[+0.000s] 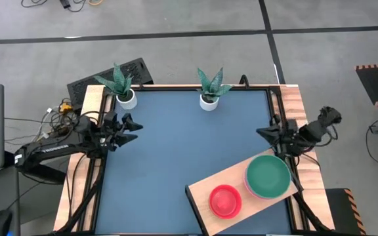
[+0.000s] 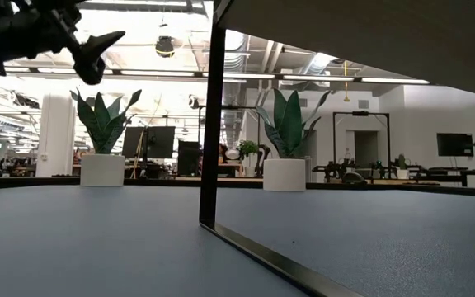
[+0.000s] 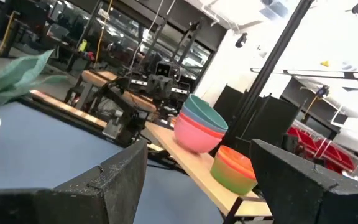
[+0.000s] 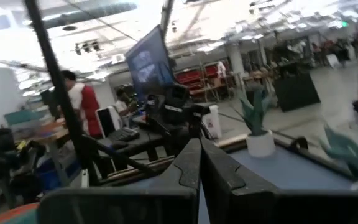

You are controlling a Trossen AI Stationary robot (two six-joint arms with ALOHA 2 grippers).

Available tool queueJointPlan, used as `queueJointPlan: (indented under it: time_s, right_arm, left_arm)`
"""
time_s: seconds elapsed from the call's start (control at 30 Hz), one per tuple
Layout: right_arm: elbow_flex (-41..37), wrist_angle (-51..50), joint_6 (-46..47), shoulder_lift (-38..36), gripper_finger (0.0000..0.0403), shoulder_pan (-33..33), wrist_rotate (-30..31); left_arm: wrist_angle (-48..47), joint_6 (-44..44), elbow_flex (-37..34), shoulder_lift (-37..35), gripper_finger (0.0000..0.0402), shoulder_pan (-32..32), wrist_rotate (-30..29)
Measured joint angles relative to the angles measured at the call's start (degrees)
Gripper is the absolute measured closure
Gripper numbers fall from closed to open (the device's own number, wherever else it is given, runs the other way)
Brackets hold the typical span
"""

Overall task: Place and stack bowls onto a shelf
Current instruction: Return to Home Position

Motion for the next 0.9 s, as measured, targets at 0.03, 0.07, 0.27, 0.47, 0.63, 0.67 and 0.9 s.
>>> queueJointPlan:
  time_s: [0.03, 0.07, 0.27, 0.47, 0.63, 0.67, 0.9]
  right_arm:
    - [-1.09, -0.03, 1.43, 0.0, 0.0371, -1.02, 0.02]
    - [-2.18, -0.1, 3.01, 0.0, 0.0371, -2.12, 0.03]
    - [-4.37, -0.02, 5.59, 0.02, 0.0371, -8.34, -1.9]
    - [-4.39, 7.35, 0.67, 0.04, 0.0371, -12.75, -12.69]
    - [-4.35, 15.63, -9.49, 0.0, 0.0371, -14.98, -16.71]
    - [-4.35, 15.12, -9.78, 0.0, 0.0371, -15.64, -15.4]
    - [-7.09, 3.12, 0.75, 0.04, 0.0371, -21.39, -15.31]
  left_arm:
    - [0.25, -0.43, -0.71, -0.39, 0.0132, 0.0, 0.0]
    - [0.24, -0.9, -1.44, -0.78, 0.0132, 0.0, -0.03]
    - [-0.1, -2.6, -3.71, -1.76, 0.0132, 0.0, -0.22]
    - [0.55, -3.28, -5.32, -1.69, 0.0132, -0.02, 0.43]
    - [2.53, -2.27, -5.47, -1.73, 0.0132, -0.02, 1.54]
    - [2.52, -1.72, -5.47, -1.7, 0.0132, -0.02, 1.64]
    - [2.39, 3.23, -5.51, -1.71, 0.0132, -0.02, 1.64]
